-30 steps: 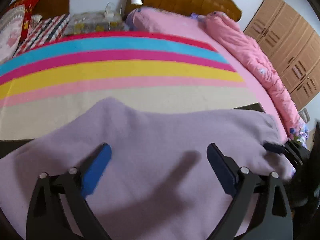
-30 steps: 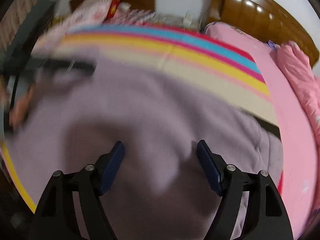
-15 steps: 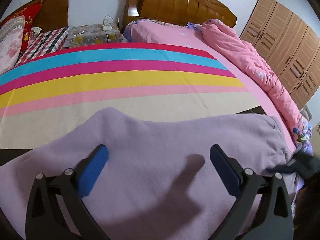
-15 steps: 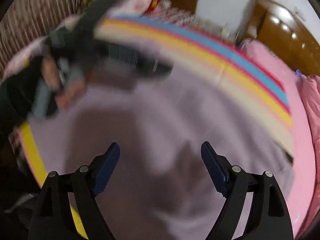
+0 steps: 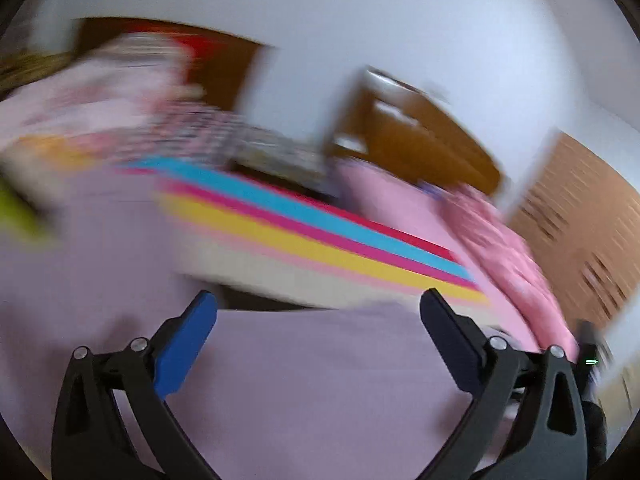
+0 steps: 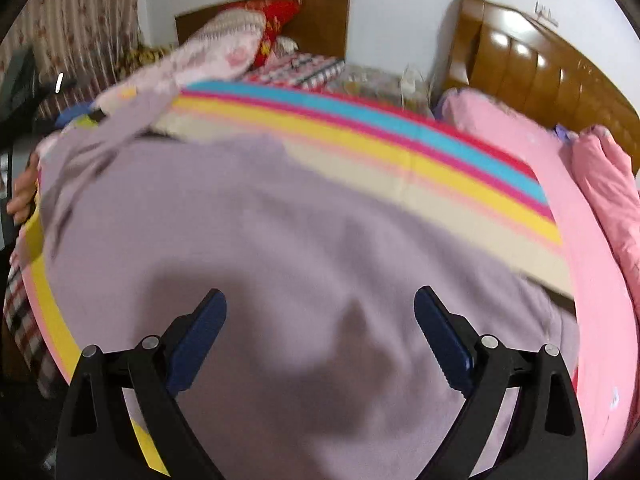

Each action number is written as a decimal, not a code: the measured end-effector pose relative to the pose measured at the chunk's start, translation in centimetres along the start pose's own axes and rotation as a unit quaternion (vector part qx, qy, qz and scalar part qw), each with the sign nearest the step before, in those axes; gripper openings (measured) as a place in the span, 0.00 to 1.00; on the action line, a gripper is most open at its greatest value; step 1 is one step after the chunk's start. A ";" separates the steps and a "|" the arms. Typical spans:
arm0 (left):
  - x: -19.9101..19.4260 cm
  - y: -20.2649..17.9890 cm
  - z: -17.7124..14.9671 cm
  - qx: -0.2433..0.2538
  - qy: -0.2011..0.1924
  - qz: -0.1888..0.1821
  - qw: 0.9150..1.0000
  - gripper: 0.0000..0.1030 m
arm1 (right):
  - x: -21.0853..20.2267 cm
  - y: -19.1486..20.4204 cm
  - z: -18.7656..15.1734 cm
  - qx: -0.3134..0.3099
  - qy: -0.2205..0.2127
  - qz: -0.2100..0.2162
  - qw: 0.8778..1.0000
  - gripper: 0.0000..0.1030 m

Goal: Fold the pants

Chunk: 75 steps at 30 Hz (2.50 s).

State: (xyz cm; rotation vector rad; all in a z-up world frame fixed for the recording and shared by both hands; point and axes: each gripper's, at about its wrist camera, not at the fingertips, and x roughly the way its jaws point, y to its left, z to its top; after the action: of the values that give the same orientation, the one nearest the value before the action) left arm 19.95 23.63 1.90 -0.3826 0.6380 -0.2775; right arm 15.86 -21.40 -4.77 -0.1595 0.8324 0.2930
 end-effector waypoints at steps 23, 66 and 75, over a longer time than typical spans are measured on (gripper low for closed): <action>-12.7 30.1 -4.1 -0.354 -0.080 0.175 0.915 0.89 | 21.1 39.0 29.3 -0.200 0.091 0.377 0.900 0.67; -14.3 33.2 -4.0 -0.375 -0.111 0.212 0.896 0.34 | 25.0 54.1 29.9 -0.312 0.129 0.377 0.862 0.41; -14.6 21.5 1.1 -0.201 -0.136 0.227 0.943 0.98 | 24.1 32.8 34.9 -0.125 0.079 0.305 0.941 0.55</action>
State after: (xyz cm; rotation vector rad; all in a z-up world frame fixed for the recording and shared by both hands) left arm 12.22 48.51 1.12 -0.6380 0.4906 0.3500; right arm 45.31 23.20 -0.45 -0.1601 0.9897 0.9848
